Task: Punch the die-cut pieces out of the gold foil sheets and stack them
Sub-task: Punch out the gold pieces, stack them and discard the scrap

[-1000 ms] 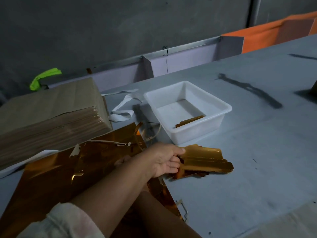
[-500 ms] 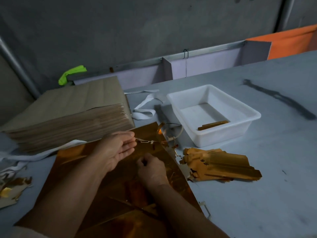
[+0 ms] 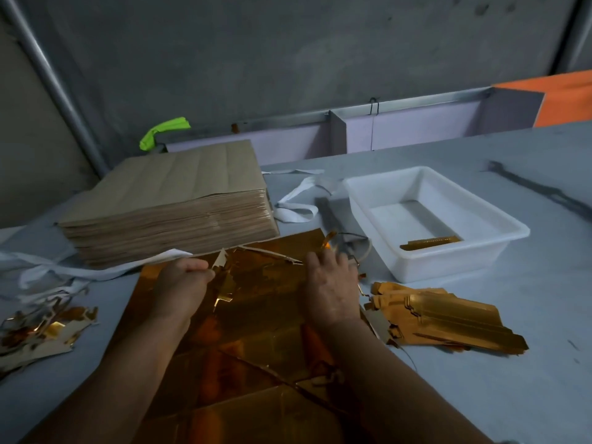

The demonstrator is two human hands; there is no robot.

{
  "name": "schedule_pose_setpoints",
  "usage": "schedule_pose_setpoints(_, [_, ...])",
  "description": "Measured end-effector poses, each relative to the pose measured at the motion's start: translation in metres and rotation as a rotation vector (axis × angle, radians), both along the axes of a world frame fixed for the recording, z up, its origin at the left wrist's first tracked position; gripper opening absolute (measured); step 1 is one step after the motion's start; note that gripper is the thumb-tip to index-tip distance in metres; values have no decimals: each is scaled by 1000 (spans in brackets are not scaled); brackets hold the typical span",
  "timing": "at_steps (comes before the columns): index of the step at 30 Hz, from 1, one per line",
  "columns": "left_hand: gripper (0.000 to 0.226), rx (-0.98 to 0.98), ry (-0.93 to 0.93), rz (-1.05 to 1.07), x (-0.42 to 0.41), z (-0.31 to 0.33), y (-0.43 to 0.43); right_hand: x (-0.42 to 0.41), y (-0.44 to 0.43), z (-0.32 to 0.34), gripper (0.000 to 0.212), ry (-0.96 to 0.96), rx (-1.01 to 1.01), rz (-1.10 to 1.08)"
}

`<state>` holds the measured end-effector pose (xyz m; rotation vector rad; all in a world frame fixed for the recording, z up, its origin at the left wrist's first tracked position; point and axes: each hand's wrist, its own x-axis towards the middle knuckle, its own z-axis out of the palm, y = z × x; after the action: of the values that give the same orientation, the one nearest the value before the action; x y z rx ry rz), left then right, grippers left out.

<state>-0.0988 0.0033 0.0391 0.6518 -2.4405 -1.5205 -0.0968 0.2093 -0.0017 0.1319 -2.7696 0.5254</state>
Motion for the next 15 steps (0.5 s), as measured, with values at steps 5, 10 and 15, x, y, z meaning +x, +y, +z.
schedule_pose_setpoints(5, [47,-67,-154,-42,-4,-12,-10,-19,18,1,47,-140,133,-135])
schedule_pose_setpoints(10, [67,-119,-212,-59,-10,-27,-18,-33,22,-2,48,-285,181,-160])
schedule_pose_setpoints(15, [86,-304,-272,-87,-23,-28,-9,-40,22,-1,36,-310,233,-142])
